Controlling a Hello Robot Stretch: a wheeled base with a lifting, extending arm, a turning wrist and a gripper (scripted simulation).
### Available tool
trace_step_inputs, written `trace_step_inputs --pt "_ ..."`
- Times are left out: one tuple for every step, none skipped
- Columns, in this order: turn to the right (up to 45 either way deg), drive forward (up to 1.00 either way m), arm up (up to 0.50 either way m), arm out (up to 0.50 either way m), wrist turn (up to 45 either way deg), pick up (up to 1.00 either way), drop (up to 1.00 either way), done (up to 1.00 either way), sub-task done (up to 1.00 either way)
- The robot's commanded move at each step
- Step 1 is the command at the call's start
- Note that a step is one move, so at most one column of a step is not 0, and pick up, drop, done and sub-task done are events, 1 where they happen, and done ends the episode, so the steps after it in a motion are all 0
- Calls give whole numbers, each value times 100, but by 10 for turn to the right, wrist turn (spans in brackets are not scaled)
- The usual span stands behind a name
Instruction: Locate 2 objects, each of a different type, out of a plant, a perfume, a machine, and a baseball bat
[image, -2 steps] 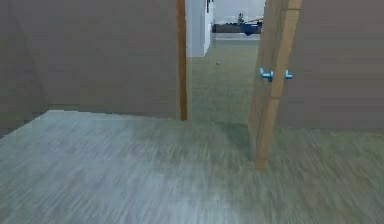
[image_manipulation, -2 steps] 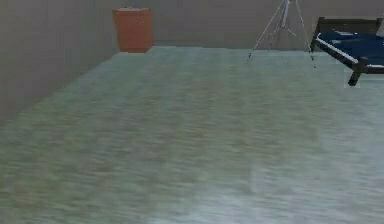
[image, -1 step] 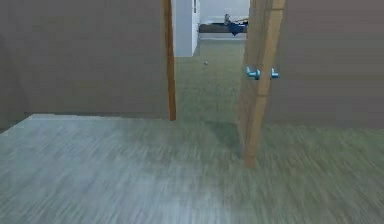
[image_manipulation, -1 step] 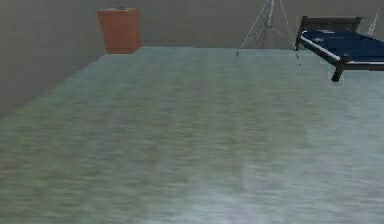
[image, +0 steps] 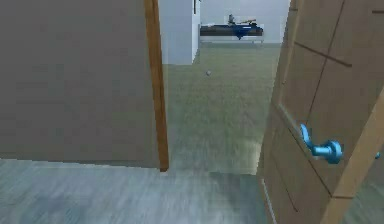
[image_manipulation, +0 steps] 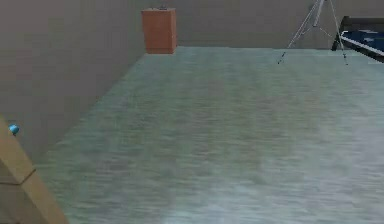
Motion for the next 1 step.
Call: trace_step_inputs --pt "0 50 0 0 0 0 0 0 0"
